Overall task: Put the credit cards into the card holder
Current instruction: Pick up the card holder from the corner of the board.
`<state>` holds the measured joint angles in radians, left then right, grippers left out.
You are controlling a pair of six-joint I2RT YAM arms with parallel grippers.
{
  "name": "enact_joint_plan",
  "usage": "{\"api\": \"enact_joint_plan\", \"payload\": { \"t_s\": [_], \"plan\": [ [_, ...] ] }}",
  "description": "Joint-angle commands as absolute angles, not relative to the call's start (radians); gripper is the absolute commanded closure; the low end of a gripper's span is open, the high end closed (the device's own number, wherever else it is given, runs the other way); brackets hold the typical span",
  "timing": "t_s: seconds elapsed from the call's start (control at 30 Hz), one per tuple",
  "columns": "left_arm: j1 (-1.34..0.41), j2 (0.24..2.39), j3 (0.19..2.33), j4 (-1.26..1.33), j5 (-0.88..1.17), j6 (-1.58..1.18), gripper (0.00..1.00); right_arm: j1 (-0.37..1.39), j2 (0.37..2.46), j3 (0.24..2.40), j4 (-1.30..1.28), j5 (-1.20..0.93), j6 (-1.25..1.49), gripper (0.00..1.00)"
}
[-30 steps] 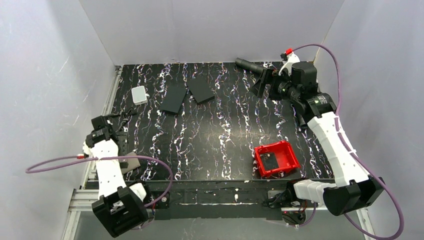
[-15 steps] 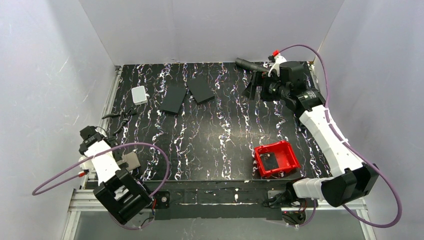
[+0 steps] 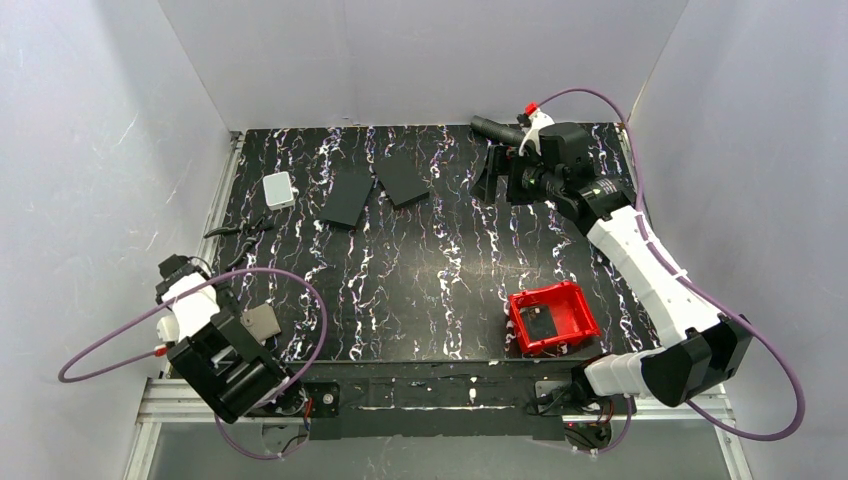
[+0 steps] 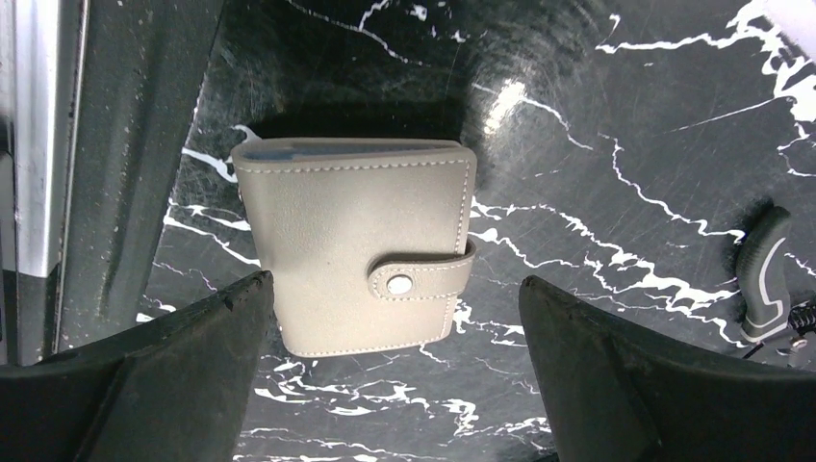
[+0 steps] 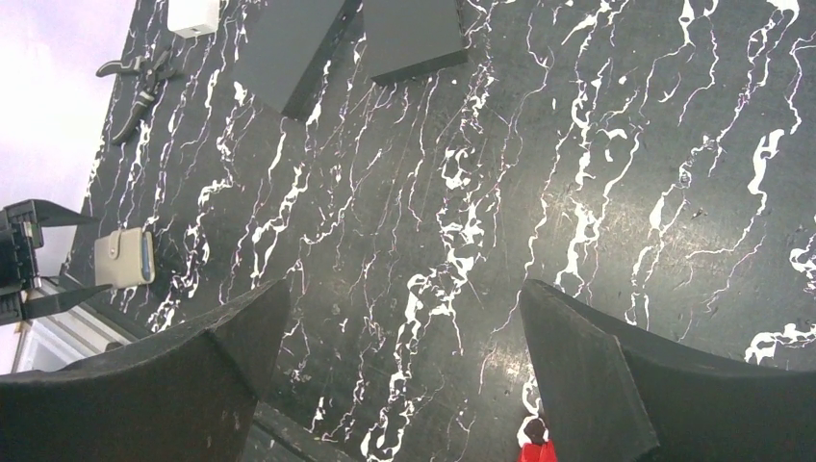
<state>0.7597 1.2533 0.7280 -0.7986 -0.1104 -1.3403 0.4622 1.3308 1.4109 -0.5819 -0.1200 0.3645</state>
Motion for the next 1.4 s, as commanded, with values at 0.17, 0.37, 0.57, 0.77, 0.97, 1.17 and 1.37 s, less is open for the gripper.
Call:
{"api": "enact_joint_plan", "payload": {
  "t_s": [0.17,0.37,0.57,0.77,0.97,1.17,1.37],
  "plan": [
    [0.775,1.36,0.736,-0.756,-0.176,-1.237,0.01,0.499,1.345,1.461,-0.565,-0.084,0.37,0.0],
    [0.778,1.433,0.703,-0.695,-0.109,-1.213,0.01,0.508,1.349,1.453,-0.56,-0.076,0.37,0.0],
    [0.778,1.413,0.687,-0.663,-0.101,-1.184,0.17,0.512,1.347,1.444,-0.558,-0.073,0.37,0.0],
    [0.777,1.38,0.695,-0.668,-0.103,-1.141,0.34,0.515,1.336,1.43,-0.553,-0.063,0.37,0.0],
    [0.778,1.376,0.72,-0.68,-0.058,-1.089,0.5,0.518,1.338,1.424,-0.546,-0.065,0.375,0.0],
    [0.777,1.376,0.737,-0.682,-0.009,-1.02,0.76,0.526,1.336,1.414,-0.546,-0.057,0.376,0.0],
    [0.761,1.333,0.758,-0.683,0.061,-0.955,0.98,0.536,1.339,1.398,-0.545,-0.048,0.368,0.0]
  ]
}}
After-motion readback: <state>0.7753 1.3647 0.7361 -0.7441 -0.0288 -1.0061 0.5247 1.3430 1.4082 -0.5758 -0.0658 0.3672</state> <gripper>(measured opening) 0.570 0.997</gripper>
